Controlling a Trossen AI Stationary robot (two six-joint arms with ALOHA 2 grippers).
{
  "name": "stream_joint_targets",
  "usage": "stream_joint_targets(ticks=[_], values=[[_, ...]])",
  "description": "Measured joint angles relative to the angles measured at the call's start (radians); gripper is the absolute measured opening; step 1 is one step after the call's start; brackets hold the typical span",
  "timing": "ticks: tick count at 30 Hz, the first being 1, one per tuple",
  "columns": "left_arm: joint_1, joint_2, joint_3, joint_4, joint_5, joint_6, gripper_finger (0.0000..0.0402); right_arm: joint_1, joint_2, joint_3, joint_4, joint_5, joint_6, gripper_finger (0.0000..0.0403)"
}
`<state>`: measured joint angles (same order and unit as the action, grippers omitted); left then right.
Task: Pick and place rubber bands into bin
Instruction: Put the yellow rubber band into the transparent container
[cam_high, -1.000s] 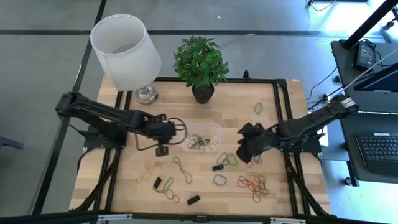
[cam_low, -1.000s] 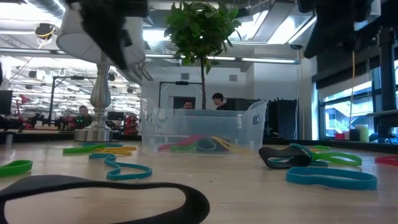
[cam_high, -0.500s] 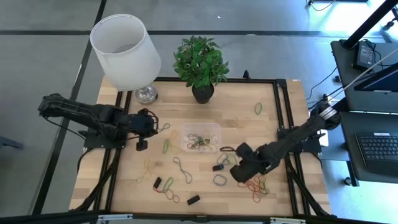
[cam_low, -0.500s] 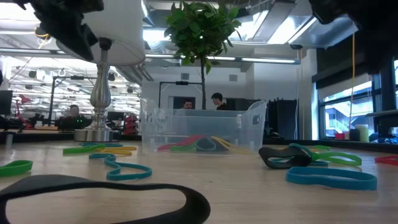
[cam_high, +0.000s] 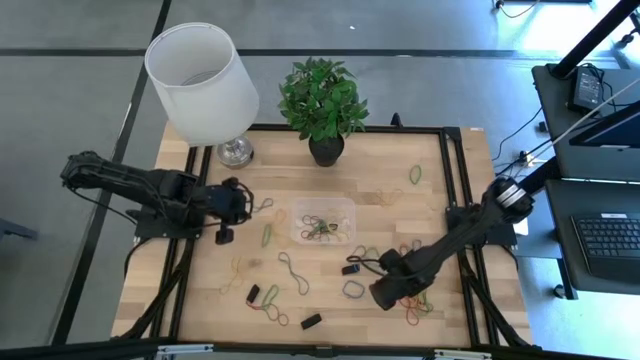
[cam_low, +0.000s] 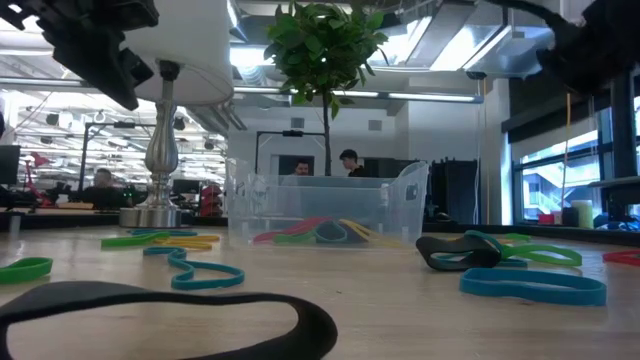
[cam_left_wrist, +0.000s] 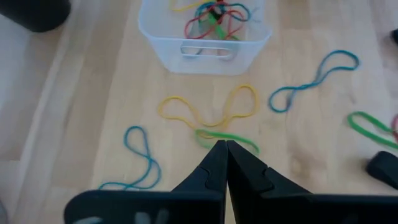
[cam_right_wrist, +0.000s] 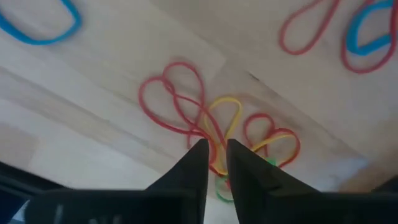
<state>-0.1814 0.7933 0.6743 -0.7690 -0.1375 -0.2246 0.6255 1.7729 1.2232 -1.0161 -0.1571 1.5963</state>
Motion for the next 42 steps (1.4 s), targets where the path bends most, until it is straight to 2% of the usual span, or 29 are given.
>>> stream_joint_targets(ticks=[4,10,19,22,25,27,32,42], values=[[0.000,0.000,0.000,0.004,0.006,0.003,0.0003,0.001,0.019,-0.011,0.002,-0.001,-0.002,0.0078],[0.000,0.000,0.000,0.004,0.006,0.003,0.0002,0.001,0.019,-0.104,0.037,-0.001,0.049,0.0091],[0.000,0.001,0.000,0.004,0.006,0.002,0.0001,0.000,0.012,-0.242,0.262,-0.019,0.056,0.0087],[0.000,0.001,0.000,0.005,0.006,0.001,0.0003,-0.001,0.013,-0.251,0.269,-0.030,0.053,0.0066],[0.000,0.001,0.000,0.006,0.006,0.001,0.0001,-0.002,0.011,-0.244,0.264,-0.032,0.049,0.0018],[0.000,0.001,0.000,0.007,0.006,0.001,0.0001,-0.001,0.014,-0.228,0.251,-0.025,0.048,0.0009],[0.000,0.001,0.000,0.010,0.006,0.002,0.0002,0.002,0.016,-0.119,0.103,-0.005,0.040,0.0003],[0.000,0.001,0.000,0.010,0.007,0.002,0.0001,0.047,0.013,0.222,-0.374,0.118,0.051,0.0002]])
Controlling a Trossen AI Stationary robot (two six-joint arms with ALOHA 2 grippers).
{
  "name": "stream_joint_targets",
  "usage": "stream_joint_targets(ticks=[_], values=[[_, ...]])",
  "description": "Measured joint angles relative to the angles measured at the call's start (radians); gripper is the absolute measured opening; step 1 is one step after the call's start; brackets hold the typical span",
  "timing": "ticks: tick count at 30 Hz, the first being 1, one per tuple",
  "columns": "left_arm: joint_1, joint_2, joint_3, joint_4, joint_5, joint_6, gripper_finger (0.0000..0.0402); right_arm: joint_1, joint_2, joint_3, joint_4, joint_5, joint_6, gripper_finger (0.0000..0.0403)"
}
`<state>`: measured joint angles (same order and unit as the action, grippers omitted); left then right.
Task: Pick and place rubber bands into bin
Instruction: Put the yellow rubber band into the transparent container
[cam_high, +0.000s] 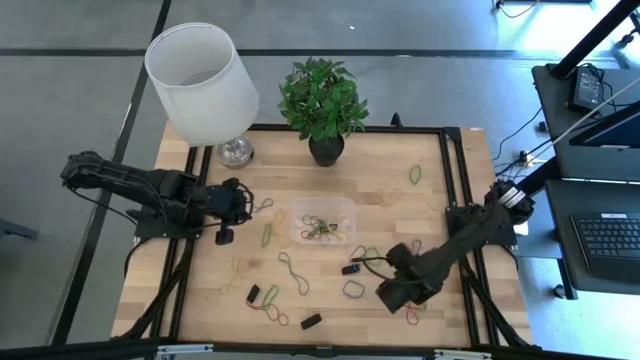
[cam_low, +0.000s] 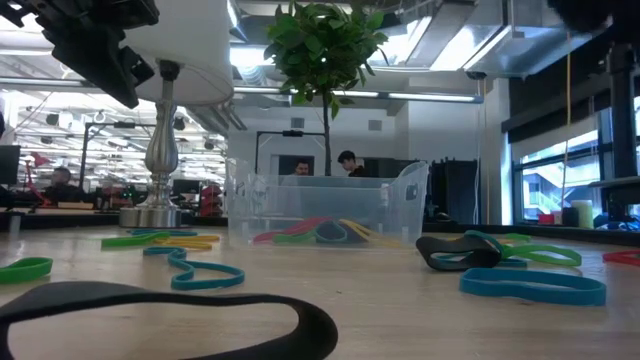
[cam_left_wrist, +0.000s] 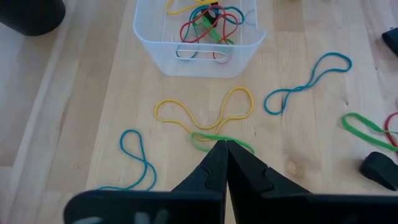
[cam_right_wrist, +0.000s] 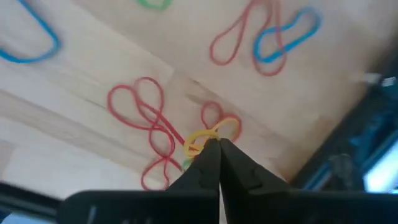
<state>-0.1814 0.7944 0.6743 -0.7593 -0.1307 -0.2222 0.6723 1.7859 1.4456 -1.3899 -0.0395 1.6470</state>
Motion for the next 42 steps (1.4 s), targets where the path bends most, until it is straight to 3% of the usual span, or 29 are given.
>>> stream_joint_targets(ticks=[5,11,17,24,37,42], values=[[0.000,0.000,0.000,0.000,0.001,0.000,0.0003,0.023,-0.001,0.153,-0.185,0.064,0.056,0.0001],[0.000,0.000,0.000,0.000,0.002,-0.003,0.0002,0.054,-0.013,0.230,-0.181,0.167,0.116,0.0001],[0.000,0.000,0.000,0.000,0.002,-0.003,0.0002,0.107,-0.013,0.230,-0.177,0.375,0.202,0.0000],[0.000,0.000,0.000,0.000,0.002,0.000,0.0003,0.124,-0.013,0.203,-0.174,0.395,0.300,0.0000],[0.000,0.000,0.000,0.000,0.002,0.000,0.0001,0.124,-0.013,0.202,-0.161,0.793,0.312,0.0000],[0.000,0.000,0.000,0.000,0.002,0.000,0.0002,0.116,-0.013,0.202,-0.165,0.802,0.312,0.0000]])
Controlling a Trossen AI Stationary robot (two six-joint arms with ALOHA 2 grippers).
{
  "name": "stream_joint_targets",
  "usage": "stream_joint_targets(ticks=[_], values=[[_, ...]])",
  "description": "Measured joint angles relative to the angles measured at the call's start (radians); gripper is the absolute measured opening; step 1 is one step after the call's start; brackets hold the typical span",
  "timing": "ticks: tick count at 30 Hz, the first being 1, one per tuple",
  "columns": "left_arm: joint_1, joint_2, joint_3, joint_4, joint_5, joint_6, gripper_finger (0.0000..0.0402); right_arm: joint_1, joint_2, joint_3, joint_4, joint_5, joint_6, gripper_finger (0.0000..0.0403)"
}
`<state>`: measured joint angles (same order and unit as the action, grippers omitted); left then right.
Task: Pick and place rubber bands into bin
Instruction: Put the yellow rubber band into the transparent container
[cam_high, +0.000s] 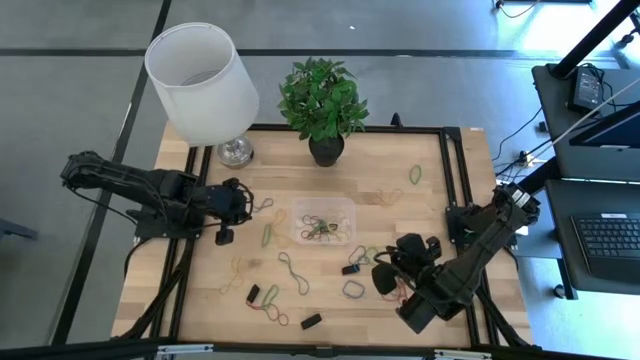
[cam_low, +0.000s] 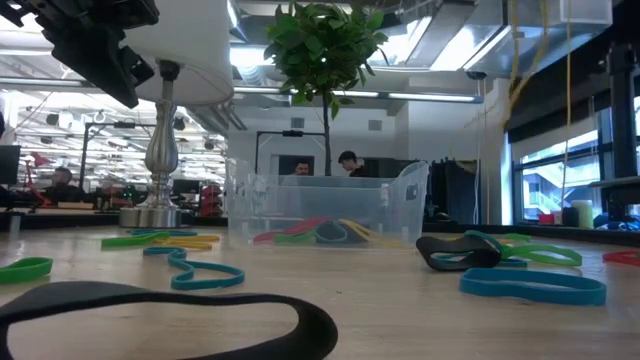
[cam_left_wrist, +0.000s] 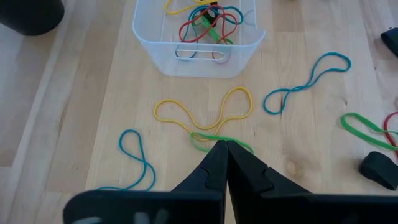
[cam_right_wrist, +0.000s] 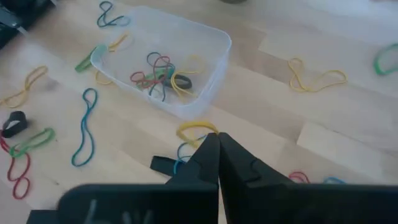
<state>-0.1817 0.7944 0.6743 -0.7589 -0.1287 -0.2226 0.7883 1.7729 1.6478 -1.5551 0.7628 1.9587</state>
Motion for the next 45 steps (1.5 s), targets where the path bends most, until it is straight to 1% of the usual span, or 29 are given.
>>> stream_joint_targets(ticks=[2,5,8,11,16,23,25,27,31,35,39,42,45], values=[[0.000,0.000,0.000,0.000,0.000,0.000,0.0001,-0.007,0.000,0.000,0.000,0.015,-0.001,0.0000],[0.000,0.000,0.000,0.000,0.000,0.000,0.0002,-0.023,0.000,0.000,0.002,0.076,-0.002,0.0000],[0.000,0.000,0.000,0.000,0.000,0.000,0.0003,-0.048,0.000,0.000,0.014,0.113,-0.011,0.0000],[0.000,0.000,0.000,0.000,-0.005,0.000,0.0001,-0.083,0.000,0.000,0.064,0.132,-0.087,0.0000],[0.000,0.000,0.000,0.000,-0.007,0.000,0.0003,-0.168,0.000,0.000,0.244,0.135,-0.350,0.0000],[0.000,0.000,0.000,0.000,-0.007,0.000,0.0003,-0.299,0.000,0.013,0.594,0.130,-0.854,0.0000],[0.000,0.000,0.000,0.000,-0.007,0.000,0.0003,-0.339,-0.001,0.022,0.678,0.096,-0.975,0.0000],[0.000,0.000,0.000,0.000,-0.007,0.000,0.0002,-0.382,-0.001,0.025,0.738,0.032,-1.078,0.0000],[0.000,0.000,0.000,0.000,-0.007,0.000,0.0002,-0.470,0.003,0.025,0.782,-0.088,-1.184,0.0000],[0.000,0.000,0.000,0.000,-0.008,0.000,0.0003,-0.550,0.017,0.020,0.776,-0.184,-1.243,0.0000],[0.000,0.000,0.000,0.000,-0.008,0.001,0.0001,-0.615,0.041,0.014,0.757,-0.313,-1.260,0.0000],[0.000,0.000,0.000,0.000,-0.008,0.001,0.0003,-0.641,0.083,0.014,0.723,-0.413,-1.261,0.0000],[0.000,0.000,0.000,0.000,-0.008,0.001,0.0002,-0.654,0.134,0.014,0.657,-0.472,-1.260,0.0000]])
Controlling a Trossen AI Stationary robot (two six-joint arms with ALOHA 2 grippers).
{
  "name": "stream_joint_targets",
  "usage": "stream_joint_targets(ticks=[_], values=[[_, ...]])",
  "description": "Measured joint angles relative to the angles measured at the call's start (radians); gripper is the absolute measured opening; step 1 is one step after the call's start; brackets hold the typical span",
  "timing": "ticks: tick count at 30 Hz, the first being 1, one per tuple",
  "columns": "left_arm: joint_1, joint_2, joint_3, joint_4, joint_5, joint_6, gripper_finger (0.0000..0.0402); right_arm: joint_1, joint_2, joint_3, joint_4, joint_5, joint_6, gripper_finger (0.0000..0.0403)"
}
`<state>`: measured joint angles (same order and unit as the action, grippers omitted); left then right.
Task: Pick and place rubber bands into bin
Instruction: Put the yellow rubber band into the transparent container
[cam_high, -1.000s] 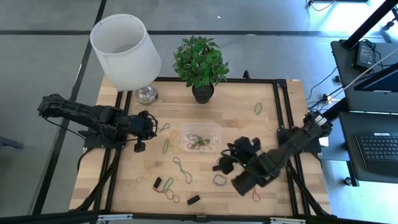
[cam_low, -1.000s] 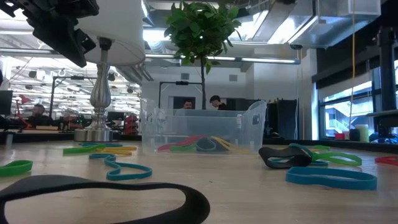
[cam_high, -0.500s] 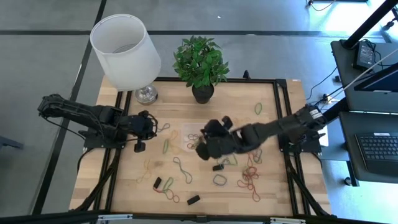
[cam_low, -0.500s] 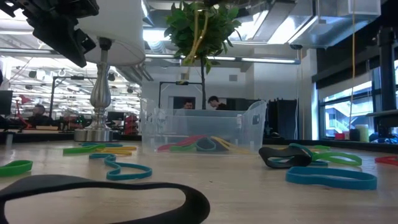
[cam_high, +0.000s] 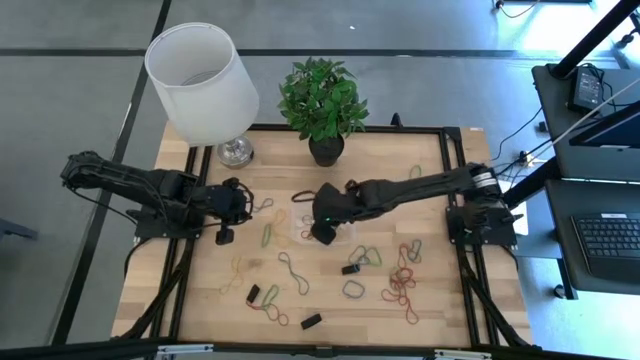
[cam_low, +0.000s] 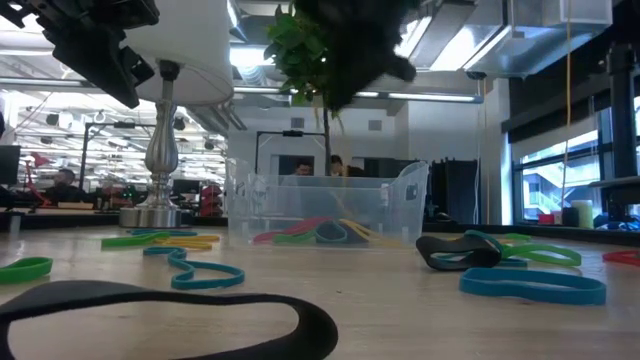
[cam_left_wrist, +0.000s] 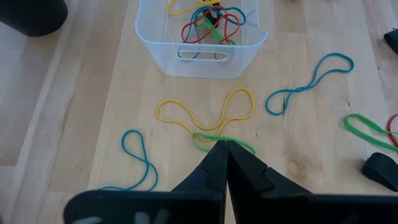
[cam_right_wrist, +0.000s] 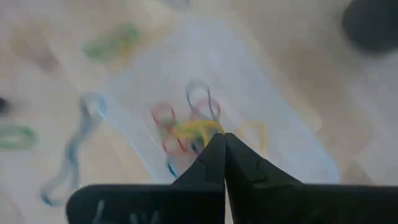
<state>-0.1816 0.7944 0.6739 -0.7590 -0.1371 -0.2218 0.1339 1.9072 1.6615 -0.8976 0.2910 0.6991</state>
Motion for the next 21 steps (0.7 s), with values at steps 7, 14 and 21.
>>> stream_joint_targets(ticks=[7,14,21], values=[[0.000,0.000,0.000,0.000,-0.002,0.027,0.0003,-0.043,0.126,-0.001,-0.020,-0.184,0.019,0.0000],[0.000,0.000,0.000,0.000,-0.029,0.037,0.0003,-0.076,0.201,-0.001,-0.009,-0.273,0.056,0.0000],[0.000,0.000,0.000,0.000,-0.029,0.036,0.0001,-0.076,0.258,0.000,-0.006,-0.295,0.057,0.0000]])
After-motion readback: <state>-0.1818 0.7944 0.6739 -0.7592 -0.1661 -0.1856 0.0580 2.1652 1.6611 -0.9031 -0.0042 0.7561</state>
